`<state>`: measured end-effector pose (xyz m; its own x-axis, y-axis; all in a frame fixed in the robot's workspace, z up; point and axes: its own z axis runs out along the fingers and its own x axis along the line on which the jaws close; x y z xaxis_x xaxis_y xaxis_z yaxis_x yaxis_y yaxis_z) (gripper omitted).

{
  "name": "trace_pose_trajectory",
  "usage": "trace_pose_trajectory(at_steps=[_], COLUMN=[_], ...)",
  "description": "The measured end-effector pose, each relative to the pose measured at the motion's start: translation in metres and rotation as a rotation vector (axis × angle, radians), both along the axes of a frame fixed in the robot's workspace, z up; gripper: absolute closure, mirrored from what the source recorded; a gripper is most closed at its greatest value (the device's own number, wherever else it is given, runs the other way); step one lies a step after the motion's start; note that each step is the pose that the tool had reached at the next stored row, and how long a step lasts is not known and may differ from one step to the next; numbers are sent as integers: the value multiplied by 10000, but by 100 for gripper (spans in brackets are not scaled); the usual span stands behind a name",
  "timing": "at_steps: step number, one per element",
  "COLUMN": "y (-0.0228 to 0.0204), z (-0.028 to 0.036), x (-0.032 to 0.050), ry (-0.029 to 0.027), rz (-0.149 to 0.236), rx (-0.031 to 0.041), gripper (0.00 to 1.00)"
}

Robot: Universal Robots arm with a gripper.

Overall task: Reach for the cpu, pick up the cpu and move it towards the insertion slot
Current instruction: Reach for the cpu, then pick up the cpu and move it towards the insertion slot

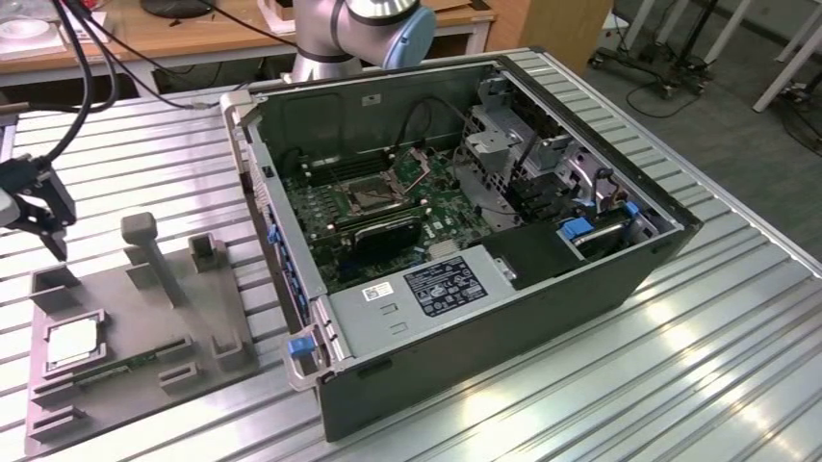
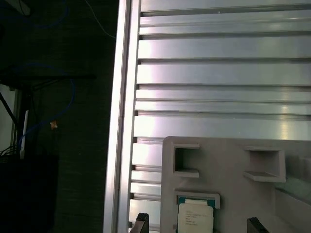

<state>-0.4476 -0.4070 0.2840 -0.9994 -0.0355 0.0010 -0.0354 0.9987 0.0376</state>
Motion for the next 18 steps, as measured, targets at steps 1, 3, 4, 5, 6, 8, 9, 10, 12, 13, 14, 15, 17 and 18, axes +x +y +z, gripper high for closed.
trace_pose_trajectory(at_steps=[1,3,4,5,6,8,9,10,12,13,14,15,17,18], y=[0,0,0,0,0,0,0,0,0,0,0,0,0,0], z=[-6,-15,-21,-25,-28,-33,-33,-34,-35,-36,-37,-37,-38,-38], x=[0,0,0,0,0,0,0,0,0,0,0,0,0,0], ry=[-1,0,-1,0,1,1,1,-1,-1,-1,-1,-1,-1,-1], rz=[0,0,0,0,0,0,-1,0,0,0,0,-1,-1,0], rx=[0,0,0,0,-1,-1,0,0,0,0,1,1,1,0], gripper=[16,16,16,16,16,16,16,16,16,16,16,16,16,16])
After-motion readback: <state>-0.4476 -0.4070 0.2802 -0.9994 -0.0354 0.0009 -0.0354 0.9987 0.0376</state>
